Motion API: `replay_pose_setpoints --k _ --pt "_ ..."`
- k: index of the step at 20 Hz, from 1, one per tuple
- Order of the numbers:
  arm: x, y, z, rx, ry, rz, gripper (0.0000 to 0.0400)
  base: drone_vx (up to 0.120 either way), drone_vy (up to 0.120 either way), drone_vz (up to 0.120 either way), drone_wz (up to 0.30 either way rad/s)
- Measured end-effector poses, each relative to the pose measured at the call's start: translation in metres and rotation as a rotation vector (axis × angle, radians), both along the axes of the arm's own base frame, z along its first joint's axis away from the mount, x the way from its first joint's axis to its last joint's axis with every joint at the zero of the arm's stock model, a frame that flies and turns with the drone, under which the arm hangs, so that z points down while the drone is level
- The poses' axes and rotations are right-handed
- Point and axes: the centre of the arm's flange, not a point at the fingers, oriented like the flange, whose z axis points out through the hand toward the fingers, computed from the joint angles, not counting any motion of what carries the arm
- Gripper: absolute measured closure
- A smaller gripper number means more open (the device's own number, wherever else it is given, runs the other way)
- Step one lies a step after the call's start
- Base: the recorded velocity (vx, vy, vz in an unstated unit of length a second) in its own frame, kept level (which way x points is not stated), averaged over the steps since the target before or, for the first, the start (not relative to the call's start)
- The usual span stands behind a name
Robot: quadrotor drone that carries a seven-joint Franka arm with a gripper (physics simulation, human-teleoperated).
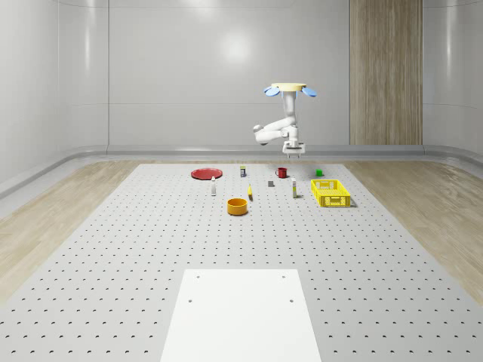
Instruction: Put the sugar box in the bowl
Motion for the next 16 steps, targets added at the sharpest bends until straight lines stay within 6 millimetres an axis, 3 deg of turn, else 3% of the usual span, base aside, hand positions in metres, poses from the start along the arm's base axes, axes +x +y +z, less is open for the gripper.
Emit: replay_pose_setpoints --k 10,12,16 --pt "0.0000 0.0000 0.0000 0.000 0.000 0.000 0.0000 0.120 0.000 0.000 0.000" --pt "0.0000 0.0000 0.0000 0.000 0.000 0.000 0.0000 0.120 -0.120 0.000 0.000" --pt "0.0000 0.0000 0.0000 0.000 0.000 0.000 0.0000 0.120 -0.010 -0.020 0.000"
